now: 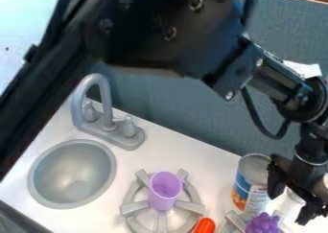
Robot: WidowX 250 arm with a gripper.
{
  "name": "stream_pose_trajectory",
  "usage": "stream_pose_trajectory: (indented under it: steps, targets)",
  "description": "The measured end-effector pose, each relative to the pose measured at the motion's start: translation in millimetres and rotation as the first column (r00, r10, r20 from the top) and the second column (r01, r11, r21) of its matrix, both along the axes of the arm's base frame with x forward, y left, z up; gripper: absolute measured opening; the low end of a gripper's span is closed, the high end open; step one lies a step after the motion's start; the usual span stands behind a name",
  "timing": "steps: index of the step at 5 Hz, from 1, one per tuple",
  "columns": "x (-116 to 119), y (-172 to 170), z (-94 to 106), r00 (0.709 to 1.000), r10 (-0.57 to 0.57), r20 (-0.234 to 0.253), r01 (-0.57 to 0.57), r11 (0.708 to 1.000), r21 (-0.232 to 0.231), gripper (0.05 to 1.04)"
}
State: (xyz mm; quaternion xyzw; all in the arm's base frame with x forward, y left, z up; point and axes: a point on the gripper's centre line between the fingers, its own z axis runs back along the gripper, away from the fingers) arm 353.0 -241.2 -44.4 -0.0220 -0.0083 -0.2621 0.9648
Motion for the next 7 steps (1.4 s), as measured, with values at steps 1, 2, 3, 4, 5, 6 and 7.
stream_pose_trajectory:
  steps: [1, 2, 3, 4, 5, 6, 7]
  targets:
    - [10, -10, -14.0, 0.999, 0.035, 0.017, -0.034, 0.999, -0.033, 1.000]
    - [17, -16, -18.4, 0.995, 0.089, 0.041, -0.086, 0.994, -0.068, 1.001]
    - [20, -6, -19.2, 0.985, 0.168, 0.041, -0.169, 0.986, 0.004, 1.000]
    - [15, 25, -25.8, 0.969, 0.240, 0.058, -0.244, 0.966, 0.089, 1.000]
    - [24, 65, -9.1, 0.945, 0.314, 0.091, -0.323, 0.940, 0.110, 1.000]
    - [30, 92, 3.0, 0.918, 0.373, 0.137, -0.384, 0.921, 0.067, 1.000]
    - [38, 115, 10.0, 0.886, 0.428, 0.176, -0.438, 0.899, 0.015, 1.000]
